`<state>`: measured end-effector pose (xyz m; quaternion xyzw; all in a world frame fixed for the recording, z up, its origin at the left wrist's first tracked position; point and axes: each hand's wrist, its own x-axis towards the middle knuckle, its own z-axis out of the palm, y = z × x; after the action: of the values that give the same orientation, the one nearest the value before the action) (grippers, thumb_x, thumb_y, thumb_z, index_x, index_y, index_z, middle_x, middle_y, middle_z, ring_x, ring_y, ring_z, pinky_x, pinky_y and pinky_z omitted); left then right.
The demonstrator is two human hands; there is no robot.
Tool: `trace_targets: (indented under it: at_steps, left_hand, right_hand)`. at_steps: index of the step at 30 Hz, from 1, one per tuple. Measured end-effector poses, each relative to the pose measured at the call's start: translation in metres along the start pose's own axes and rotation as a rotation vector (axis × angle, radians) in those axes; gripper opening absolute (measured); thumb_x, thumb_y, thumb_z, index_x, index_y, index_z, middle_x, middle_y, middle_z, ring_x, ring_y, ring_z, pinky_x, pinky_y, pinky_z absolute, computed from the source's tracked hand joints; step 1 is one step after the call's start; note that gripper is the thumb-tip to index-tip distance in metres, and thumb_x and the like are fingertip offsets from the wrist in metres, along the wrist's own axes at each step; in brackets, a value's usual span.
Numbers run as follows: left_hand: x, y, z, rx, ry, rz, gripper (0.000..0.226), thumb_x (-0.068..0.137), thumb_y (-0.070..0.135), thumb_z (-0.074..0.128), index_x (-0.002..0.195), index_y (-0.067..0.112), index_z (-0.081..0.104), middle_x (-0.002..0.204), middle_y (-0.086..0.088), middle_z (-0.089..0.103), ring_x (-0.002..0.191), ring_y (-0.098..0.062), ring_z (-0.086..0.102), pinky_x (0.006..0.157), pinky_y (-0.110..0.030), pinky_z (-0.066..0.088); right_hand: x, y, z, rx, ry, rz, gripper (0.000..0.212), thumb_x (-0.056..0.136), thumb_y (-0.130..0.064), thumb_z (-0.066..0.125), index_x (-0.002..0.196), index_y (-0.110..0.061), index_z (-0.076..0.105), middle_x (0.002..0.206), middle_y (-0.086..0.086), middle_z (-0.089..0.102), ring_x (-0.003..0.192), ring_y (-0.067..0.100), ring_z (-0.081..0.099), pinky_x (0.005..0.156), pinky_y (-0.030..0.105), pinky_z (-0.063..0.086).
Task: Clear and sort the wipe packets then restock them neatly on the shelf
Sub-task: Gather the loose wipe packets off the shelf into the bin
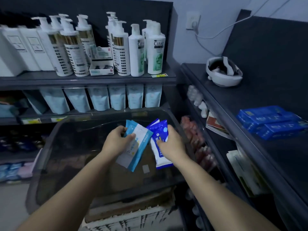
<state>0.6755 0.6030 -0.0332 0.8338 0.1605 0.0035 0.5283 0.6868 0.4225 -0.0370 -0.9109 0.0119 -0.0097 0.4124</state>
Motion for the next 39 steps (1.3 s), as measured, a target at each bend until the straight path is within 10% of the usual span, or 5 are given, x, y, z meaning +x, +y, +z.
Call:
trace_targets:
  at_steps: [7,12,18,27,39]
  left_hand:
    - [0.096,-0.058,0.014,0.433,-0.222,0.021,0.018,0.090,0.028,0.061,0.106,0.023,0.055,0.102,-0.001,0.064,0.086,-0.015,0.062,0.077,-0.036,0.054]
    - [0.137,-0.100,0.026,0.774,-0.571,0.084,0.066,0.082,0.049,0.060,0.140,0.023,0.041,0.141,-0.007,0.043,0.125,-0.025,0.045,0.104,-0.033,0.038]
    - [0.137,-0.117,0.042,1.103,-0.781,0.112,0.075,0.087,0.045,0.060,0.150,0.023,0.025,0.159,-0.009,0.009,0.145,-0.028,0.017,0.114,-0.039,0.028]
    - [0.114,-0.071,0.056,1.192,-0.590,0.441,0.053,0.084,0.048,0.061,0.129,0.023,0.050,0.132,-0.003,0.050,0.123,-0.024,0.047,0.095,-0.035,0.046]
    - [-0.015,0.039,0.054,1.101,-0.223,0.851,0.027,0.086,0.031,0.056,0.111,0.023,0.060,0.113,-0.001,0.058,0.113,-0.023,0.053,0.080,-0.035,0.048]
  right_hand:
    - [0.062,0.025,0.068,-0.213,-0.244,0.182,0.036,0.085,-0.007,0.059,0.118,-0.015,0.047,0.118,0.007,0.061,0.110,0.029,0.058,0.084,0.031,0.048]
    - [0.081,0.052,0.093,-0.386,-0.380,0.254,0.087,0.083,-0.019,0.068,0.152,-0.014,0.015,0.149,0.010,0.036,0.134,0.027,0.039,0.105,0.030,0.036]
    - [0.073,0.067,0.097,-0.648,-0.535,0.162,0.080,0.081,-0.040,0.068,0.147,-0.017,0.027,0.148,0.011,0.032,0.137,0.027,0.030,0.111,0.038,0.031]
    - [0.036,0.053,0.057,-0.667,-0.457,0.053,0.068,0.081,-0.035,0.070,0.139,-0.014,0.039,0.135,0.011,0.044,0.127,0.029,0.041,0.102,0.035,0.038]
    - [-0.107,0.030,-0.069,-0.619,0.190,-0.057,0.048,0.085,-0.036,0.065,0.127,-0.019,0.052,0.122,0.006,0.056,0.117,0.029,0.050,0.096,0.040,0.042]
